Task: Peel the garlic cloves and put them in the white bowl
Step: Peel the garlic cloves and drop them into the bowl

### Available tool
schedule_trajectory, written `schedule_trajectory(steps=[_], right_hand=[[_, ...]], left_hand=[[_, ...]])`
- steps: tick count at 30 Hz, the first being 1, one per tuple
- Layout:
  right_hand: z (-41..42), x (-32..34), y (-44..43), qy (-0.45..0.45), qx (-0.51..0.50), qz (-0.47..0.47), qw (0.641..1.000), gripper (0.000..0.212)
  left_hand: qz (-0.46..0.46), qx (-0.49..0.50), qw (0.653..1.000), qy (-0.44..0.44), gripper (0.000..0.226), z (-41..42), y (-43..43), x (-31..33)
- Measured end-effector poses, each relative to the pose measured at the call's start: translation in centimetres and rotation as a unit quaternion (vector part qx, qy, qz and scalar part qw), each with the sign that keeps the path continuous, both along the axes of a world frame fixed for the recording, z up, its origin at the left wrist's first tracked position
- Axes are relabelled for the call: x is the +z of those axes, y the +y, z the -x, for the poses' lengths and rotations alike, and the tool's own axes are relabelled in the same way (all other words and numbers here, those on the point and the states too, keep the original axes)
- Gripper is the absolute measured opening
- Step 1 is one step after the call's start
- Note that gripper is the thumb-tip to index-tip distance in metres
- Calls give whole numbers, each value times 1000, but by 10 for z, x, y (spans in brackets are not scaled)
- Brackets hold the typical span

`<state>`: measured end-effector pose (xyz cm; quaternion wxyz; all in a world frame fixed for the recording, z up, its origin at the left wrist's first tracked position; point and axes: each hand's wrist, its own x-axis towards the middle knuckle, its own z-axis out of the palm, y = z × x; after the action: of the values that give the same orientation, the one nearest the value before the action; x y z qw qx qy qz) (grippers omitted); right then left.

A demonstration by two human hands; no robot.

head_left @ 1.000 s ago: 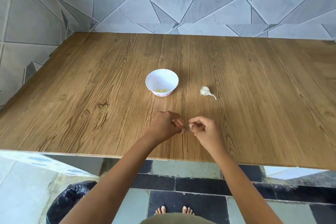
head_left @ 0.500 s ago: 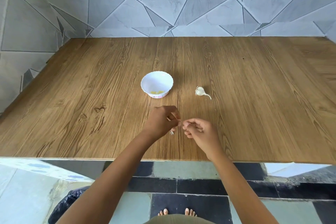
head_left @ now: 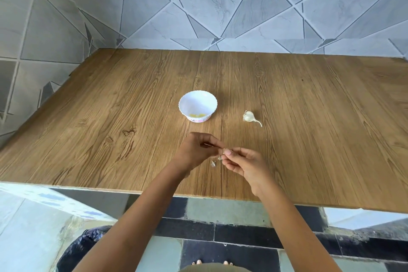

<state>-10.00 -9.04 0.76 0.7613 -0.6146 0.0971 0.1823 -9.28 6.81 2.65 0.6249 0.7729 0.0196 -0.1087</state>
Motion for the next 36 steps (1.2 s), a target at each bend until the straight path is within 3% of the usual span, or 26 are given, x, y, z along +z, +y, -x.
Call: schedule_trajectory(steps=[7,10,12,14,18,20,21,22,23,25,26,28,31,34,36], right_hand=[[-3,-1,-3,-132,68,80,986,6],[-3,-4,-4,-148,68,76,984,7],[-3,-10,-3,-196,55,124,971,8],[-1,-19,-1,-304,41,222,925,6],[4,-33,2,-518,-21,382,765,13],[3,-36,1,-554,-26,400,729,20],[2,-36,1,-546,-23,392,741,21],[4,-32,2,-514,-16,367,775,18],[4,-26,2,-451,-5,323,832,13],[3,-14,2,-252,38,199,946,6],[1,-8,1,-154,52,142,976,7],[-5,-2,-3,-41,57,79,994,5],[-10,5,-3,29,55,34,997,4],[-11,9,-2,87,41,-23,995,4],[-10,10,-1,109,20,-66,992,5]], left_hand=[[14,-40,997,65,12,-2,8,5],[24,-47,994,91,9,-3,9,7],[26,-44,993,105,5,-3,9,6],[30,-37,992,121,5,-3,8,4],[65,-33,984,164,7,-3,8,1],[104,-23,976,188,7,-2,8,-1],[122,-15,973,195,7,-1,8,-2],[135,-9,972,195,7,-1,9,-3],[134,-10,974,183,7,0,9,-4],[74,-23,989,124,6,0,7,-5],[31,-31,995,85,5,0,5,-5],[-41,-33,999,13,7,1,1,-6],[-107,-47,989,-96,10,-1,0,-10],[-104,-66,981,-152,9,0,3,-16],[-71,-58,986,-140,5,0,4,-18]])
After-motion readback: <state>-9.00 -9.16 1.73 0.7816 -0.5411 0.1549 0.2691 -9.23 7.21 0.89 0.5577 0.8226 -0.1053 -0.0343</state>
